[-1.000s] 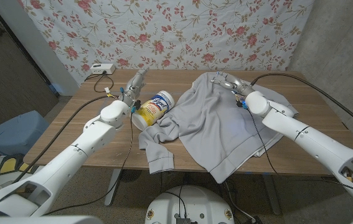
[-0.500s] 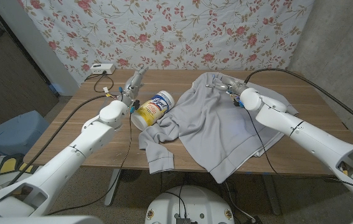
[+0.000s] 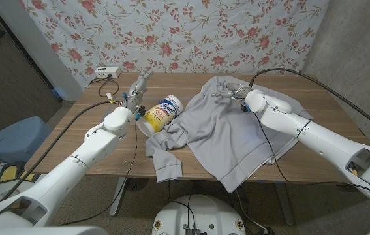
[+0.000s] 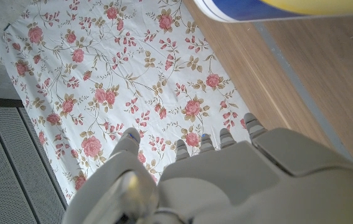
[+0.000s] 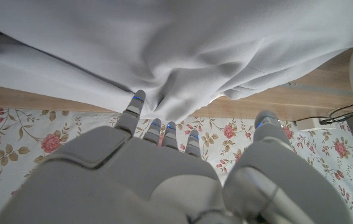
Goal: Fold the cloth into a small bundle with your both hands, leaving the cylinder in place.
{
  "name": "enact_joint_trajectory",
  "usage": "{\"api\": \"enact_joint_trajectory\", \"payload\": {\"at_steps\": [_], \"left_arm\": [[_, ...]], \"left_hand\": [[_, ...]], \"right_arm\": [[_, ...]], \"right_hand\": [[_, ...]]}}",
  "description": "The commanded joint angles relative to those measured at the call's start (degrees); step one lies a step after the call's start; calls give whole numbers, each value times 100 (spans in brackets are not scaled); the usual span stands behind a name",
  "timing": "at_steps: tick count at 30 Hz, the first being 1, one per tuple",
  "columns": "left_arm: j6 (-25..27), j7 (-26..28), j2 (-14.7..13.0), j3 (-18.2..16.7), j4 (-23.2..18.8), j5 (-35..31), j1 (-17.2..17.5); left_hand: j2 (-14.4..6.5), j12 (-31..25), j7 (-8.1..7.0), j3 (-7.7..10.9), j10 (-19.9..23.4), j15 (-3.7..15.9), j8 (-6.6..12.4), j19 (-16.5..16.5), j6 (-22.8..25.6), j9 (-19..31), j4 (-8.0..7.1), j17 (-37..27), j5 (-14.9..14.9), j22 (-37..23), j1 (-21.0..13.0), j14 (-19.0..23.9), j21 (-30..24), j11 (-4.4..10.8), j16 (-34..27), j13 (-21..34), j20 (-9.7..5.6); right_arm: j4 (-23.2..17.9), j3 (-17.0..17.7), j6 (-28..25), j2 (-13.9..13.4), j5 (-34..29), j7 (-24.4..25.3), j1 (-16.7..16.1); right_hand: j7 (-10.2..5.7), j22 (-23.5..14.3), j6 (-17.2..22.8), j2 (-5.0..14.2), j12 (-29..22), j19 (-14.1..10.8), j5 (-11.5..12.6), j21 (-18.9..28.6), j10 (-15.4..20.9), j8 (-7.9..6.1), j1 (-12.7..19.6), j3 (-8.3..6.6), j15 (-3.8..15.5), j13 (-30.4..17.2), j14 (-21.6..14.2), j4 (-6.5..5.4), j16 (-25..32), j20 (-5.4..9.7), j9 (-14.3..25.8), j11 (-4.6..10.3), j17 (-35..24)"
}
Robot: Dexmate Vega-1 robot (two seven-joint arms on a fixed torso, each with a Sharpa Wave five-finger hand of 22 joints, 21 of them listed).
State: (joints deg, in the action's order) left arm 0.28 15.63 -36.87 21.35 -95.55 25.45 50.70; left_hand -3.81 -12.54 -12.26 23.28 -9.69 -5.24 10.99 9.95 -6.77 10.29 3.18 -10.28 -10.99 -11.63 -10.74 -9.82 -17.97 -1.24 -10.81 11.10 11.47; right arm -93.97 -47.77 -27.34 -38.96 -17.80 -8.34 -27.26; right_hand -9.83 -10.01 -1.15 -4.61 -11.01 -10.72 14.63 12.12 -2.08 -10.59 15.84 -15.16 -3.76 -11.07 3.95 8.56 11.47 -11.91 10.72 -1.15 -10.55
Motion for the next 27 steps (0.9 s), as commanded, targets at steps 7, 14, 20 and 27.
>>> {"api": "enact_joint_trajectory", "payload": {"at_steps": [7,14,20,27], "left_arm": [[-132,-25,50,-66,75,68,60],[-184,-63,54,-76,120,88,59],[-230,-103,64,-83,165,118,52],[-302,-170,76,-86,231,147,27]], "left_hand": [[-41,3,157,4,-89,-63,-43,328,-75,7,40,-23,15,-24,41,-263,31,-36,0,35,15],[-54,15,167,-10,-131,-71,-35,312,-82,7,38,-26,11,-31,90,-270,40,16,-5,38,15],[-63,-8,171,-18,-81,-61,-31,296,-80,6,35,-28,7,-34,122,-266,45,-74,-9,40,12],[-67,3,175,-31,-115,-62,-30,300,-84,6,29,-28,4,-36,161,-274,59,-92,-7,40,0]], "right_arm": [[128,-689,-738,211,-472,-839,552],[302,-982,-1098,356,-639,-1223,813],[463,-1117,-1226,444,-627,-1402,956],[555,-1222,-1217,480,-633,-1422,1025]], "right_hand": [[-59,-20,330,-51,-26,-6,43,-45,-33,-142,2,81,21,-31,19,-55,-13,15,23,84,-11],[-9,-21,266,-35,-39,-44,61,-38,-15,-100,24,93,-22,-32,-75,-66,19,-5,24,45,-11],[-7,-30,208,11,-86,-450,100,84,103,-70,114,109,-31,-33,-424,-73,115,24,28,84,-11],[-38,-65,183,141,-182,-1653,200,413,532,-69,602,58,189,-54,-1277,8,290,209,32,51,-35]]}}
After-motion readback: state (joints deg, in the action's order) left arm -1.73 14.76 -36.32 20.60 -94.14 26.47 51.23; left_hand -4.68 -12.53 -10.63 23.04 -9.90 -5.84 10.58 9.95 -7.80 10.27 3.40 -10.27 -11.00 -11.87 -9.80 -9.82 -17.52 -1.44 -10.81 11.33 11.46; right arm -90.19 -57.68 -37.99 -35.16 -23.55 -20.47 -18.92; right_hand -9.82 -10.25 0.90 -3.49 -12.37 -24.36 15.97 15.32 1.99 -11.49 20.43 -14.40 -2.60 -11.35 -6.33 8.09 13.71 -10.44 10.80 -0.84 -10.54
